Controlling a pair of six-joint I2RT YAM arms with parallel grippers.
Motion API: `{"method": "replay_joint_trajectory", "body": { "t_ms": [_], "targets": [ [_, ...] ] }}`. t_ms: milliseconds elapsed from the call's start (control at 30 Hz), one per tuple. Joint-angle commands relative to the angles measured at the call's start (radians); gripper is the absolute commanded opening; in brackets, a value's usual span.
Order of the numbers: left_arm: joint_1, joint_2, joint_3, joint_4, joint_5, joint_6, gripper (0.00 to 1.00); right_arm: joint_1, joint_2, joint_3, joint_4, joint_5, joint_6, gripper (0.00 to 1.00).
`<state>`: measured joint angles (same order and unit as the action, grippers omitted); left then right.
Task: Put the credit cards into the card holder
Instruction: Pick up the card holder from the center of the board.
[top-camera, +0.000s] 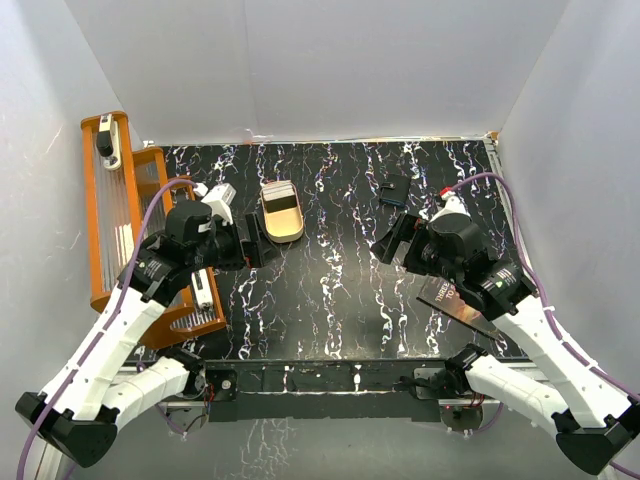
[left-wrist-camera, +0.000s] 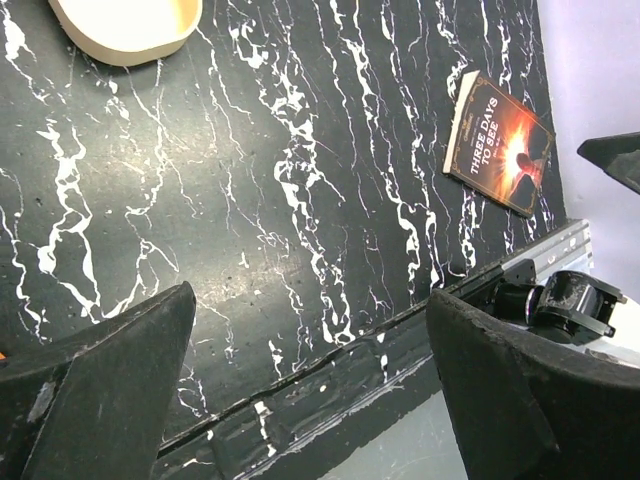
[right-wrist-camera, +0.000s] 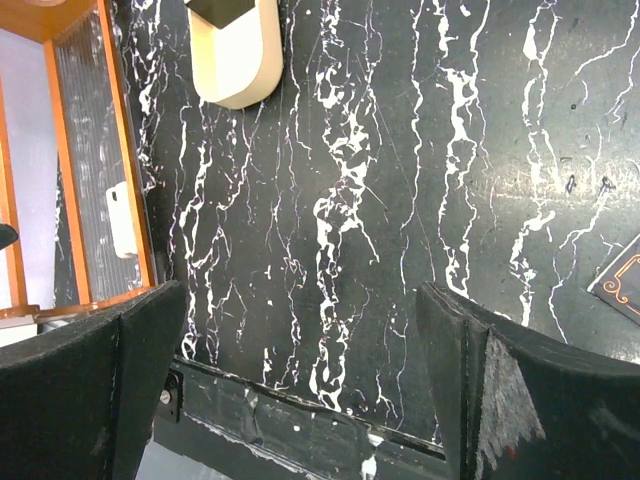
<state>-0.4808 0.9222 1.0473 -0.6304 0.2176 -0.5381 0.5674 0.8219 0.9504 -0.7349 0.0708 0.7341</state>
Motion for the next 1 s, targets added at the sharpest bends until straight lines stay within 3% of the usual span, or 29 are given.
{"method": "replay_joint_trajectory", "body": {
  "t_ms": [0, 133, 400, 500, 700, 967],
  "targets": [
    [-0.002, -0.038, 0.032, 0.002, -0.039, 0.014, 0.99, -0.004, -0.012, -0.005, 0.092, 0.008, 0.002, 0.98],
    [-0.001, -0.014, 0.025, 0.024, -0.001, 0.043, 0.99, -0.003, 0.020, -0.017, 0.143, 0.094, -0.009, 0.98],
    [-0.006, 0.091, -0.009, 0.105, 0.311, 0.016, 0.99, -0.009, 0.277, 0.092, 0.206, 0.309, -0.120, 0.98],
    [-0.011, 0.088, -0.018, 0.071, 0.250, 0.035, 0.98, -0.035, 0.388, 0.139, 0.277, 0.322, -0.195, 0.93],
    [-0.011, 0.102, 0.024, -0.021, 0.224, 0.111, 0.98, -0.155, 0.613, 0.252, 0.373, 0.279, -0.260, 0.61],
    [-0.012, 0.019, 0.023, -0.019, 0.142, 0.101, 0.99, -0.278, 0.891, 0.408, 0.381, 0.258, -0.307, 0.54]
  ]
}}
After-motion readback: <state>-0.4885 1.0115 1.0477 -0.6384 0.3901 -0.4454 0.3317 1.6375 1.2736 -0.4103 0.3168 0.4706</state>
